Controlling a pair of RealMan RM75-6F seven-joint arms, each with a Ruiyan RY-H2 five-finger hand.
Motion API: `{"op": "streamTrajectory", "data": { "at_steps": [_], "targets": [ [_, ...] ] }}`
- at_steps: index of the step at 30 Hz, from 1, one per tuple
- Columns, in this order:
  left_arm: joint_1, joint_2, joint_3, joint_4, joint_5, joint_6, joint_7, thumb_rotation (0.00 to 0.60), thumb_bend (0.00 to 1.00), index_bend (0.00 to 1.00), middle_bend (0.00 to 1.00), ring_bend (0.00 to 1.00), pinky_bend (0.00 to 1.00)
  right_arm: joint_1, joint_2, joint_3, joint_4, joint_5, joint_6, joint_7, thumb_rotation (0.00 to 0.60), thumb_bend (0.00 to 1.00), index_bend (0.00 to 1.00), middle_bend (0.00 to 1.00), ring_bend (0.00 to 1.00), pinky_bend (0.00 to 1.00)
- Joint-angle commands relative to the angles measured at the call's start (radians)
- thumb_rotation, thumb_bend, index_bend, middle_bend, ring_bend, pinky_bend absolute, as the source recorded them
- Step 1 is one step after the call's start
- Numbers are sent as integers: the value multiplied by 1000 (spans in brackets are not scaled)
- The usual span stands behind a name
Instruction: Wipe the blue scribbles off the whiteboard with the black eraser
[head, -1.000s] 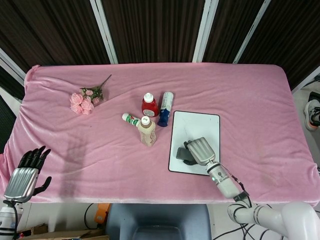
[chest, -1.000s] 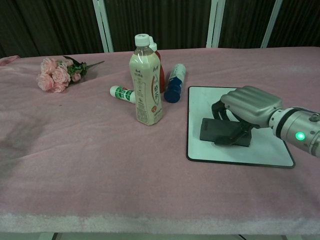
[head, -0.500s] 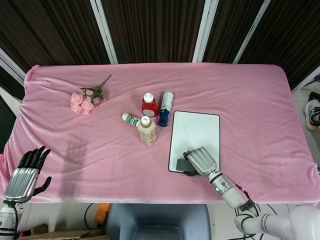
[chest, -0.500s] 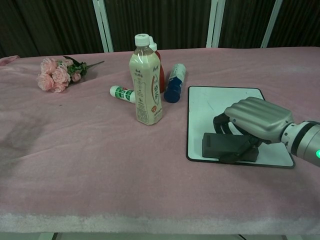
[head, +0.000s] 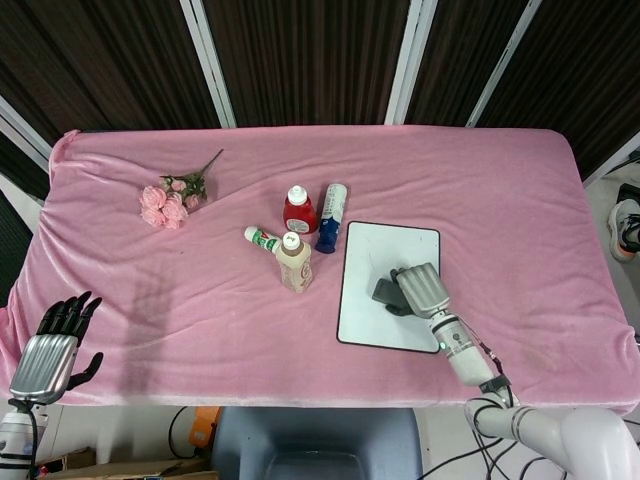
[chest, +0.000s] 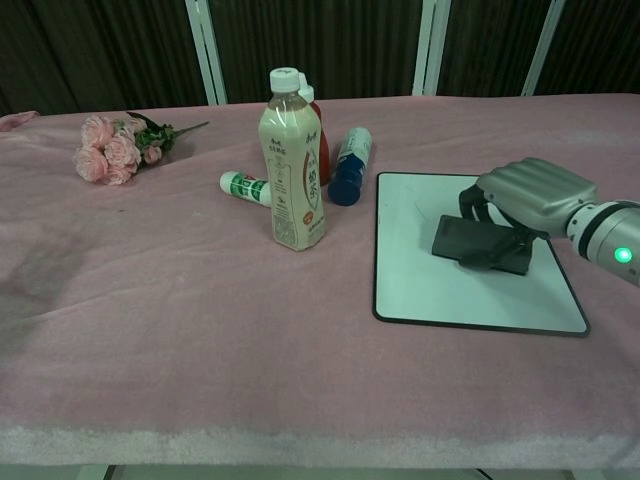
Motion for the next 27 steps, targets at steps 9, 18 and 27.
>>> {"op": "streamTrajectory", "data": {
  "at_steps": [9,18,27],
  "targets": [
    [-1,1,-1,-1,-2,-1,-2,600,361,0,6,3,86,4,-3,72,106,3,90,102,600,433,994,786,767,891],
    [-2,0,2,-2,3,-2,-1,600,361,0,6,4,86,-74,154,45,-19,-17,156,136,600,433,993,786,767,891],
    [-6,-6,6,-5,3,-11,17,600,361,0,6,4,86,-171,212,-66,2,-43,113,173,600,433,899,786,706,842]
  ]
}}
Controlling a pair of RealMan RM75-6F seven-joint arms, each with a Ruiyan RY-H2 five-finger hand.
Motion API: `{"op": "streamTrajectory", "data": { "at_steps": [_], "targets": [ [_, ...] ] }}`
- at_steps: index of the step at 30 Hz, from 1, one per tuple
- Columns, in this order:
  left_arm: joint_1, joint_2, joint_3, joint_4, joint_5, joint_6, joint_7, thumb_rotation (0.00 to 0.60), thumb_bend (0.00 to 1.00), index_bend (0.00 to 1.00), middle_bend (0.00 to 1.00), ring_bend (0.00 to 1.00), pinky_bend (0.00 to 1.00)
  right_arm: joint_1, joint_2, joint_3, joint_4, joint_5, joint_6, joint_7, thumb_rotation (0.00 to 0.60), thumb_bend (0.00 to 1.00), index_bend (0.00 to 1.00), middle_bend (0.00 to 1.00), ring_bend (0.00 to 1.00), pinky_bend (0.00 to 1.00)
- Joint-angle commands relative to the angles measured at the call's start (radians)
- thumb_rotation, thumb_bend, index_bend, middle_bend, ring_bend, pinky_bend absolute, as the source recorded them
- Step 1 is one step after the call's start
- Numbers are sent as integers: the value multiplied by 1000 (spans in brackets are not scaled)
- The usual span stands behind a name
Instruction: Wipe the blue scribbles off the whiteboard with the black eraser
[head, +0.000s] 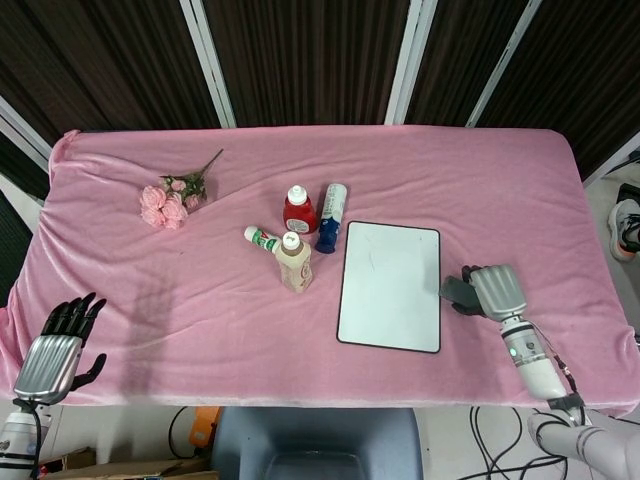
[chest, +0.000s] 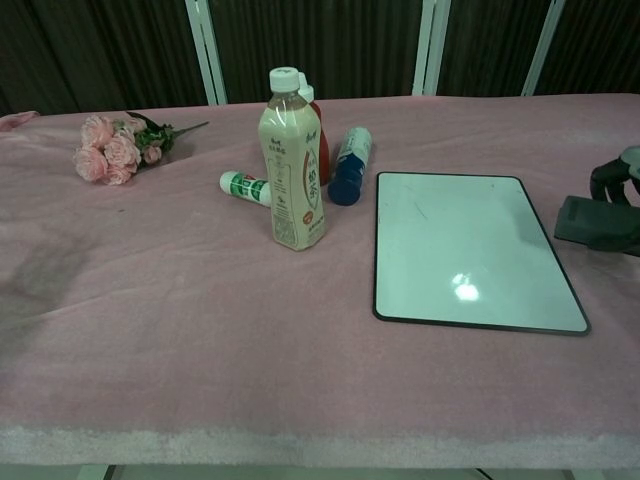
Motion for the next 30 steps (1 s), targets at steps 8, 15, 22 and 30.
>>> {"op": "streamTrajectory", "data": {
  "at_steps": [8,15,22,30],
  "targets": [
    [0,-2,1,-2,-2,0,6,600,361,0,6,4,86,-14,-37,-49,118,-48,-59,108,600,433,624,619,552,725],
    [-2,1,1,-2,-1,-2,-5,600,361,0,6,3,87,-24,13,-60,73,-58,-74,122,600,429,262,401,361,545],
    [1,2,3,-3,6,5,-7,600,360,0,6,5,87,-70,167,-67,-163,-70,-10,163,600,380,95,278,206,520],
    [10,5,0,-3,13,29,-17,600,361,0,5,4,87,-250,367,-54,-558,-27,284,-41,600,370,0,64,25,285]
  ]
}}
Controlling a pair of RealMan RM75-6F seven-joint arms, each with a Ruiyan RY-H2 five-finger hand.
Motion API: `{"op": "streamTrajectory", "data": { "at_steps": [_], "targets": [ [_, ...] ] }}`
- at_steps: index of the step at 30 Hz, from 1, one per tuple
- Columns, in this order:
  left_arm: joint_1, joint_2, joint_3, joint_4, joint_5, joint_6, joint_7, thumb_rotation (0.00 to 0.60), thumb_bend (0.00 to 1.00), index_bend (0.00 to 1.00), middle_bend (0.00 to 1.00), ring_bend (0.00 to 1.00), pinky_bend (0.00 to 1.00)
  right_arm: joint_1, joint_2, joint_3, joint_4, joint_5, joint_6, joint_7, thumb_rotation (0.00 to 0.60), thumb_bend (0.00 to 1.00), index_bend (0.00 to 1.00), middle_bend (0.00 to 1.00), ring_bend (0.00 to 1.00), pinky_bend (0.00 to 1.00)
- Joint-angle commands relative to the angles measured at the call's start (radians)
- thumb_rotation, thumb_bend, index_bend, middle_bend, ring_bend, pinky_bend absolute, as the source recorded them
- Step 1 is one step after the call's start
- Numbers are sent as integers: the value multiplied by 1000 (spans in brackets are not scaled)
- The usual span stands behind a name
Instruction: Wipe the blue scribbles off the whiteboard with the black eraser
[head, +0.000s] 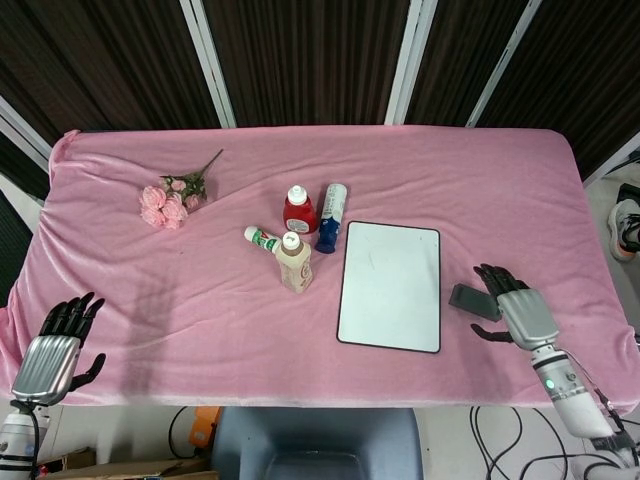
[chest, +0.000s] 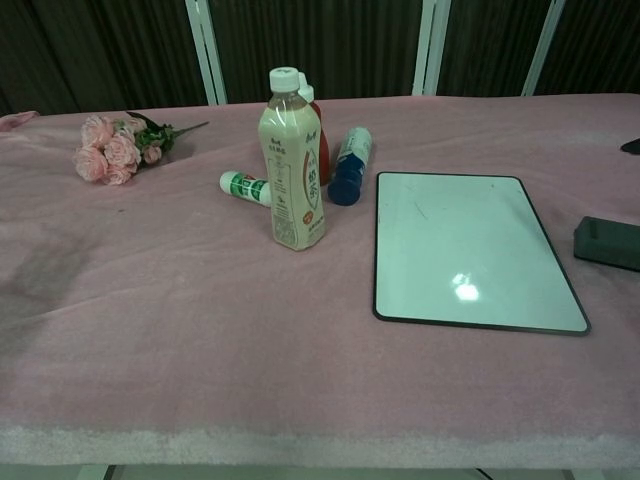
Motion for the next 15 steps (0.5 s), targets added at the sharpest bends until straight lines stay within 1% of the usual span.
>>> {"op": "streamTrajectory", "data": {
  "at_steps": [1,3,5,7,9,15],
  "targets": [
    [5,1,-1,2,5,13,-6,600,361,0,5,4,87,-142,130,10,-262,53,203,-227,600,370,0,41,7,239],
    [10,1,-2,5,11,26,-13,600,361,0,3,2,87,-187,125,16,-319,54,286,-290,600,366,0,25,0,183],
    [13,1,-2,8,16,33,-21,600,361,0,1,1,87,-209,115,11,-330,44,316,-323,600,357,0,25,0,151],
    [16,2,-2,12,25,42,-30,600,361,0,0,0,86,-216,122,-12,-337,17,308,-345,600,339,0,25,0,108],
    [19,2,-2,15,31,51,-36,600,361,0,0,0,86,-216,133,-22,-347,0,295,-331,600,327,0,25,0,95],
    [25,0,3,19,47,64,-39,600,361,0,0,0,84,-218,144,-7,-350,-2,277,-312,600,320,0,25,0,94]
  ]
}}
